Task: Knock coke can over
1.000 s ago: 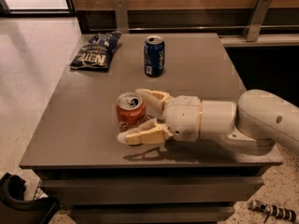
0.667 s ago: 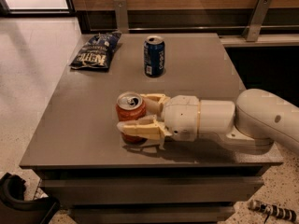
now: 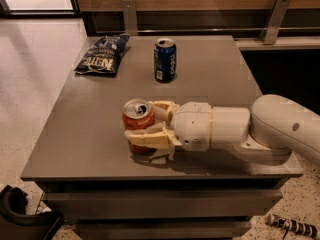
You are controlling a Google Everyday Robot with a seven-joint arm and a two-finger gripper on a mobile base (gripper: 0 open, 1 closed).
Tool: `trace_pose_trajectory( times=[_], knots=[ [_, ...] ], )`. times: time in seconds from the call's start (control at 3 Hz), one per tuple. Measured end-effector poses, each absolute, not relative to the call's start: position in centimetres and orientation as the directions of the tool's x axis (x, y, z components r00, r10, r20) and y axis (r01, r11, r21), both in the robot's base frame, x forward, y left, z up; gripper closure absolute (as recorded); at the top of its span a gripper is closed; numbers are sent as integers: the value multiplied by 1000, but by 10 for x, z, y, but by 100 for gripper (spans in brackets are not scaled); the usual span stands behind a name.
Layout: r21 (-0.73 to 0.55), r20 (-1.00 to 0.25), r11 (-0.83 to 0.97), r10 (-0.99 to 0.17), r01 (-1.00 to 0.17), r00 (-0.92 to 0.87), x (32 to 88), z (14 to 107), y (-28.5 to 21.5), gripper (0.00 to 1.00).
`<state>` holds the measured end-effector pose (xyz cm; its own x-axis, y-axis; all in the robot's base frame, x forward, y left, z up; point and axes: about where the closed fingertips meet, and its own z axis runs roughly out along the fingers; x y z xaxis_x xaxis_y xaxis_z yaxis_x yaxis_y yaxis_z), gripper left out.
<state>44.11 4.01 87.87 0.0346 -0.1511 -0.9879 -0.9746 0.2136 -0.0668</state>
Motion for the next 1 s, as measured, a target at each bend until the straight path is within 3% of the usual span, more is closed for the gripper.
trace_pose_trajectory(
  times=[0.67,1.0],
  knots=[
    [-73,-980,206,-196,-976,32,442,886,41,100],
    [-89,-958,204,-287,-975,27,451,897,39,100]
  ],
)
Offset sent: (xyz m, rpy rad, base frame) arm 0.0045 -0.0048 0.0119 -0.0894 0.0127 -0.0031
